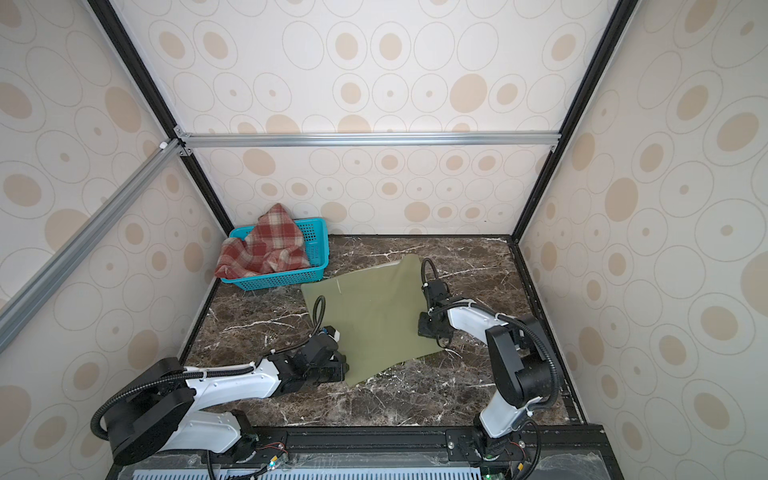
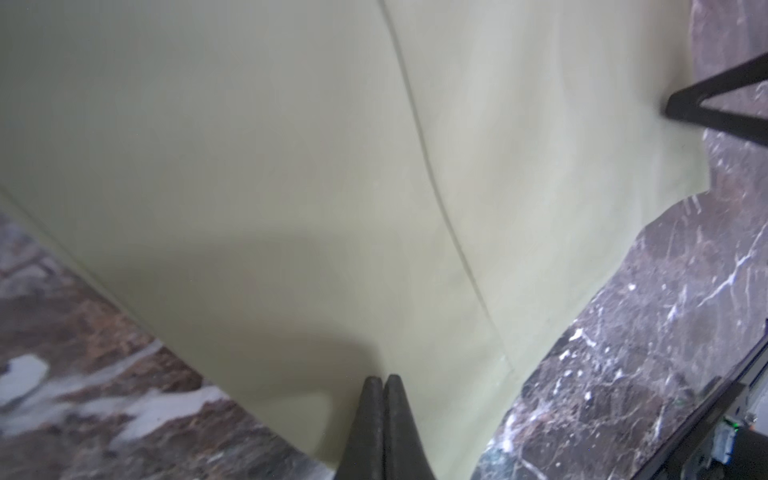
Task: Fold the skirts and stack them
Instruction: 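Grasp the near hem corners with both grippers and lift them slightly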
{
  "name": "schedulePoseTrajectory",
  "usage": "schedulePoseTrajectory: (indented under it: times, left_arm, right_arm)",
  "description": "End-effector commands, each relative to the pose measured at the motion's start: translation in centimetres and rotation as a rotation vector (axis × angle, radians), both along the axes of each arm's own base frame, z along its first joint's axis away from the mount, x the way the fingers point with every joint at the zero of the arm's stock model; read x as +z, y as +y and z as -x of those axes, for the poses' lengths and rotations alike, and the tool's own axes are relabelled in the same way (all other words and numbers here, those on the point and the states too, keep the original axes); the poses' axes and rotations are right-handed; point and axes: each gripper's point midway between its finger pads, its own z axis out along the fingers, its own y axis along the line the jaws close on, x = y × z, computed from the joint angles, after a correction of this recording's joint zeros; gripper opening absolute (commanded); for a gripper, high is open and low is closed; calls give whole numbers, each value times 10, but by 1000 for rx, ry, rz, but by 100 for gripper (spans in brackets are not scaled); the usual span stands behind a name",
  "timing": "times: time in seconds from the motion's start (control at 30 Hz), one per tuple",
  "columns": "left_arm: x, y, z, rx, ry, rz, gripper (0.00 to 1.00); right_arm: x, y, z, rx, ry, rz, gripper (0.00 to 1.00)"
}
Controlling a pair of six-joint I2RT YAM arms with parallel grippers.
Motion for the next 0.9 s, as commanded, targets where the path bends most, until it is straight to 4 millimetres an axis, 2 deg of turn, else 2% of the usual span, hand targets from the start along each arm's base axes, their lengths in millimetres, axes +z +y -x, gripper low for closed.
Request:
schedulePoseTrajectory:
  times: [0.0,0.1,0.2,0.33,0.53,0.7,0.87]
  left_arm:
    - [38,-6,-23,17,-99,-15,13]
    - [44,-3,-28,11,-103,-58,39]
    - [37,-4,-21,-14,-69,-49,47]
    - [22,3,0,-29,-15,-20,56]
    - [12,19,25,-33,32,2,63]
    - [10,5,37,-87,62,59,60]
    - [3,-9,46,-112,82,78,63]
  right_arm:
    - [18,0,6,13,-24,-13,7]
    - [18,-6,16,0,-21,0,15]
    - [19,-13,29,-19,-11,6,37]
    - [23,-22,47,-44,-12,13,44]
    - [22,-36,60,-87,5,1,50]
    - [14,-31,57,-101,33,-56,51]
    - [12,-28,52,-89,38,-59,51]
